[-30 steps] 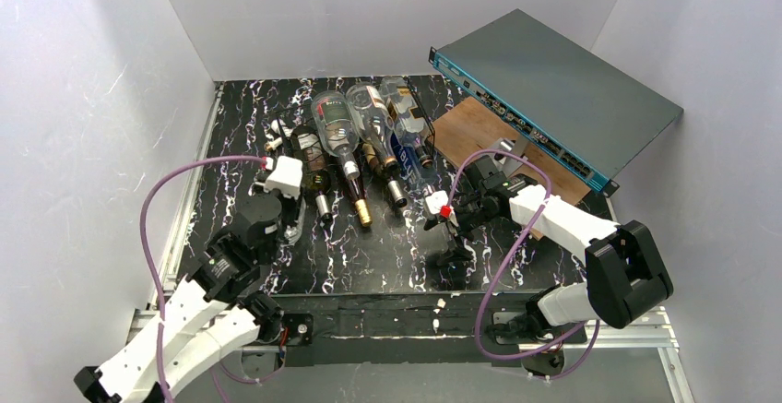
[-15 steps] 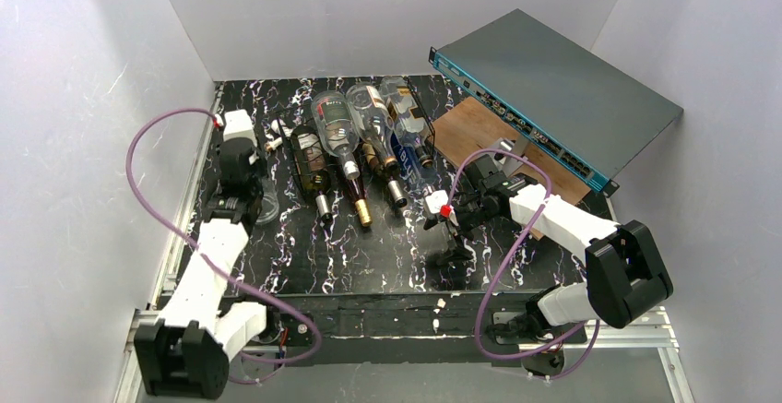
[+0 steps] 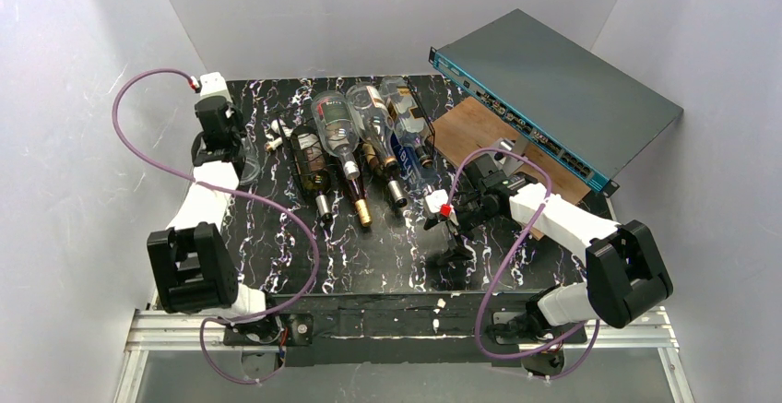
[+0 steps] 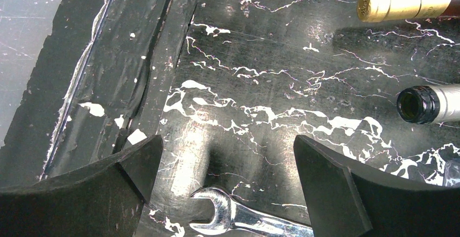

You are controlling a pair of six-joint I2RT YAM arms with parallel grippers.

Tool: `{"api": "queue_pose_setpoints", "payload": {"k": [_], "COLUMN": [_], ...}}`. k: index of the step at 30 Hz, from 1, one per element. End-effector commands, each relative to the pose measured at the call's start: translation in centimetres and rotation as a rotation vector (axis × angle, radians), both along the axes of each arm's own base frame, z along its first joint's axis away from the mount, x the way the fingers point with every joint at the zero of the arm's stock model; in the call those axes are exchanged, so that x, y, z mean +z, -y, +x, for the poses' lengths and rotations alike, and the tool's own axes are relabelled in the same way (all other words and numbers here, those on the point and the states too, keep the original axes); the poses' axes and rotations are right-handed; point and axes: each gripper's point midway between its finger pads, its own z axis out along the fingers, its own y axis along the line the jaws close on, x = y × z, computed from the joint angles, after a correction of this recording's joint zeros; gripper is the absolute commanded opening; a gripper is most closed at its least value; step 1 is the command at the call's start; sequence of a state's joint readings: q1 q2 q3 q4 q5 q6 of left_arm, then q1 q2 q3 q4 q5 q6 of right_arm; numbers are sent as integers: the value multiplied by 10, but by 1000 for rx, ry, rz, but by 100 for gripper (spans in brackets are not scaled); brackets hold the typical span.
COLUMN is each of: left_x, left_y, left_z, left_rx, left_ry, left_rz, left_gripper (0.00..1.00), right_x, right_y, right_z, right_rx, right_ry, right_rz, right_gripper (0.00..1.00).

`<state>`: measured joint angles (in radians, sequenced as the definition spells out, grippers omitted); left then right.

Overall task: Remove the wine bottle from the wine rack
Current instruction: Move the wine bottle to the center of the board.

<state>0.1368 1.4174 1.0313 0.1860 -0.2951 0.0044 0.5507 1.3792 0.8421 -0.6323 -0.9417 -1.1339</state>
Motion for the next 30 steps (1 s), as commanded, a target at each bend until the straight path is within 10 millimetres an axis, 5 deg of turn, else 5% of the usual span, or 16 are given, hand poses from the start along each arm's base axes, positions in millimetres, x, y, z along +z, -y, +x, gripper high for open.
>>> {"api": "queue_pose_setpoints", "payload": {"k": [1, 14, 18, 23, 28, 30], "left_x": [107, 96, 81, 62, 63, 66], "left_y": [-19, -32, -32, -29, -26, -21], "left_z": [25, 55, 49, 34, 8, -6], "left_rx": [18, 15, 18, 22, 51, 60], "left_ry": [299, 279, 248, 216, 242, 262], "left_rz": [81, 72, 73, 65, 28, -13], "left_gripper": [0, 2, 19, 60, 97, 98], "right_x": [12, 8, 8, 9, 12, 12], "right_y": [-5, -4, -4, -5, -4, -4], "right_z": [5, 4, 4, 4, 4, 4], "right_rx": [16, 28, 28, 29, 26, 25], "right_ry": [18, 2, 3, 3, 10, 13], "right_rz": [29, 15, 15, 17, 20, 20], "right_gripper": [100, 100, 100, 100, 100, 100]}}
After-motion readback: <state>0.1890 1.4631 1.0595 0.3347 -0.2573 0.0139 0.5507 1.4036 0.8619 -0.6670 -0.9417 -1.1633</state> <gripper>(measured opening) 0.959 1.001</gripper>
